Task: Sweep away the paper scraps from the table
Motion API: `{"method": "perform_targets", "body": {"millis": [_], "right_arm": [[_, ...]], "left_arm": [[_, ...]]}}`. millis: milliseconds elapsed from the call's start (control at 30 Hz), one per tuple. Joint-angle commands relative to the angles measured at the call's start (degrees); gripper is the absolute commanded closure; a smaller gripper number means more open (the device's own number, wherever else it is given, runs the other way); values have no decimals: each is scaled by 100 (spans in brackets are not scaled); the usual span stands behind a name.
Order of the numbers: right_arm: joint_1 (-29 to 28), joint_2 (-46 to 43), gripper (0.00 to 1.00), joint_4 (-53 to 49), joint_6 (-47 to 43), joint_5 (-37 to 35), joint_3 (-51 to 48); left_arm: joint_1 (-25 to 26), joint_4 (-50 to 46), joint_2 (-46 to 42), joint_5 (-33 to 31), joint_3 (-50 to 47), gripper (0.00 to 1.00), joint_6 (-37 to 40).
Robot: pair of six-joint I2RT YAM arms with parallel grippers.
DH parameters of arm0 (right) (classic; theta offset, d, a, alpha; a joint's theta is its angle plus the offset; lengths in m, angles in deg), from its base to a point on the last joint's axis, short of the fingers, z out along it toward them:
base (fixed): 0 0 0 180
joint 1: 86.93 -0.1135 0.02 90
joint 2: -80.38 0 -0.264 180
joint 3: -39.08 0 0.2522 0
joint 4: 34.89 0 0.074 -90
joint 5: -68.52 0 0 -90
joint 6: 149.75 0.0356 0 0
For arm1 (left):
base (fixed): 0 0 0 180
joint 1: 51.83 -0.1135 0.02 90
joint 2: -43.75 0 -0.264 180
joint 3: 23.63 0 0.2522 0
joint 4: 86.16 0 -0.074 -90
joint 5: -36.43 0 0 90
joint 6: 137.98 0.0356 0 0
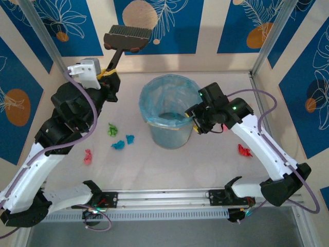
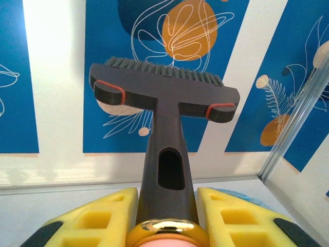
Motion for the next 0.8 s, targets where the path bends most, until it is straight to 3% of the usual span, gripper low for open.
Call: {"method": "perform_targets", "body": {"millis": [0, 133, 467, 633, 767], "right_arm": [[-143, 226, 47, 61, 464, -361, 235], [-264, 353, 57, 231, 789, -714, 254], [-152, 933, 71, 384, 974, -1048, 709], [-22, 1375, 73, 403, 635, -1345, 1284], [304, 1695, 73, 929, 206, -1184, 1452]], "left_arm": [[-49, 194, -194, -195, -51, 100, -64], [-50, 87, -215, -207, -53, 100, -128], [-49, -42, -377, -222, -123, 100, -257], [-50, -113, -461, -246, -117, 100, -282], [-52, -182, -505, -249, -101, 100, -310]]}}
